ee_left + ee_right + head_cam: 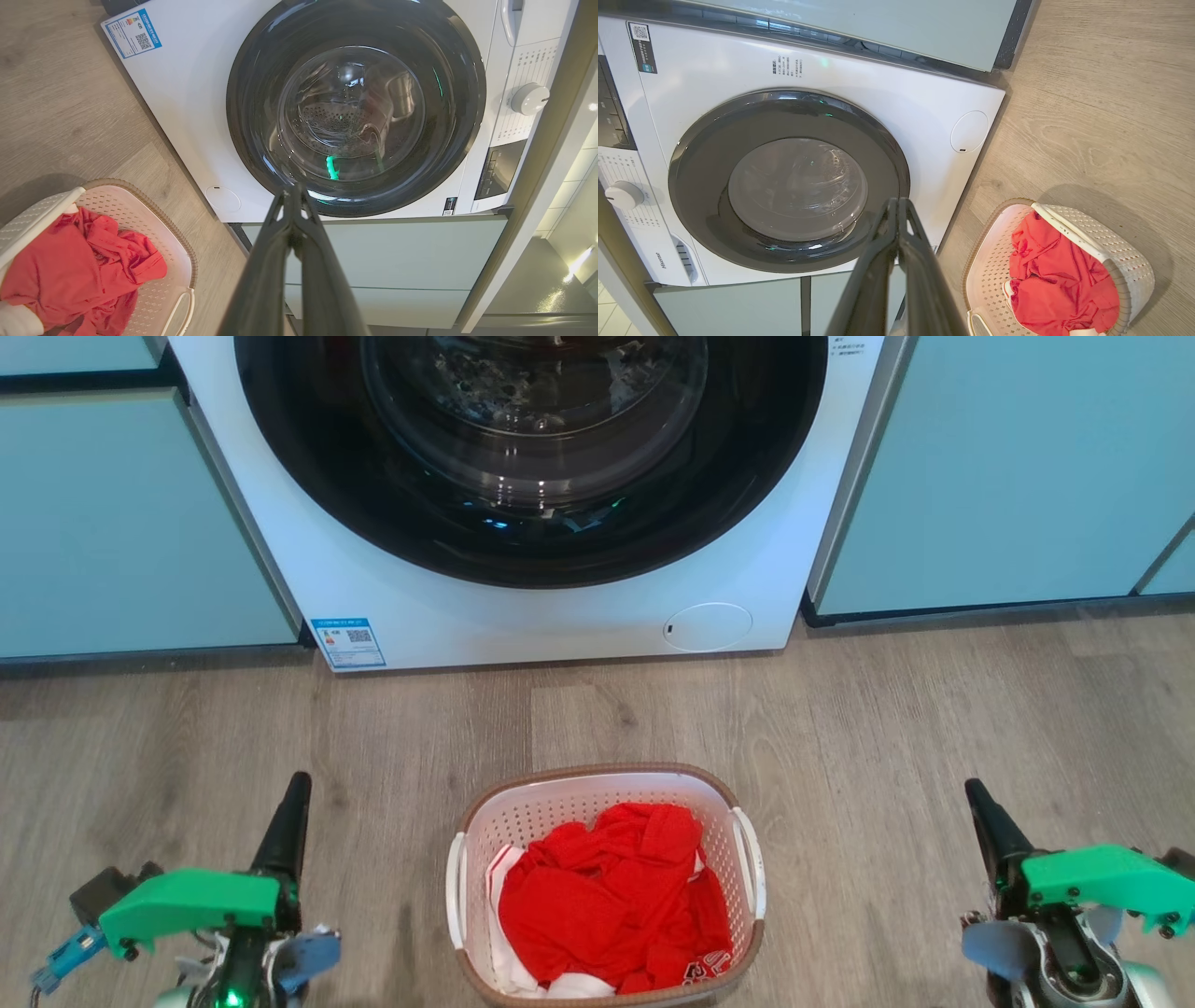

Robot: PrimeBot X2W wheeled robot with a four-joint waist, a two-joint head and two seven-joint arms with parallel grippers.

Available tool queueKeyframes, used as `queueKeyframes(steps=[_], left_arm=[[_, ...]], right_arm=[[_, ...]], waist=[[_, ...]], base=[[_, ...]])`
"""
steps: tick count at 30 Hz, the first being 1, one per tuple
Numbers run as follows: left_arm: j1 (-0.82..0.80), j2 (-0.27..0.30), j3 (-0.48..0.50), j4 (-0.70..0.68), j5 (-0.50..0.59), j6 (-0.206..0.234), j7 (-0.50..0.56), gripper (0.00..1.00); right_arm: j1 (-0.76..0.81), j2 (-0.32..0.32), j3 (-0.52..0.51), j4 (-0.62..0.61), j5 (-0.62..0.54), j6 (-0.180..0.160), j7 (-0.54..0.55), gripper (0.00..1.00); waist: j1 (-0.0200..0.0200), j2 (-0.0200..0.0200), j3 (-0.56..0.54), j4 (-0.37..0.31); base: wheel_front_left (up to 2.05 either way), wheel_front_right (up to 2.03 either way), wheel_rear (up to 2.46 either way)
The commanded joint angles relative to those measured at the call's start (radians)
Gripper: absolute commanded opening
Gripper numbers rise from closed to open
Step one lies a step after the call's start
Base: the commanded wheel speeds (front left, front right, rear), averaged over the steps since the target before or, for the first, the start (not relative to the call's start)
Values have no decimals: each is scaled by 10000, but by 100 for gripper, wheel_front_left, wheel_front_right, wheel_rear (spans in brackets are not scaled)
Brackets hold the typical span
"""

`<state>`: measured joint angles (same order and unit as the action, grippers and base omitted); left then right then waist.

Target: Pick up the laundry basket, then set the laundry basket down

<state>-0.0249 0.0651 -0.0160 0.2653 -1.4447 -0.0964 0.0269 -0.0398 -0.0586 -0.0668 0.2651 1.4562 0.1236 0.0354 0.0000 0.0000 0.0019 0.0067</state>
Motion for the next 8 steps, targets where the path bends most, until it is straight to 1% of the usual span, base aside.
queueKeyframes(steps=[1, 8], left_arm=[[-648, 164, 451, -291, -316, -112, 100, 0], [-721, 154, 666, -257, -1129, -225, 313, 0]], right_arm=[[-529, -138, 91, -284, 304, 63, 119, 0], [-590, -133, -40, -253, 1020, 67, 326, 0]], waist=[[0, 0, 1, -6], [0, 0, 7, -36]], base=[[0, 0, 0], [0, 0, 0]])
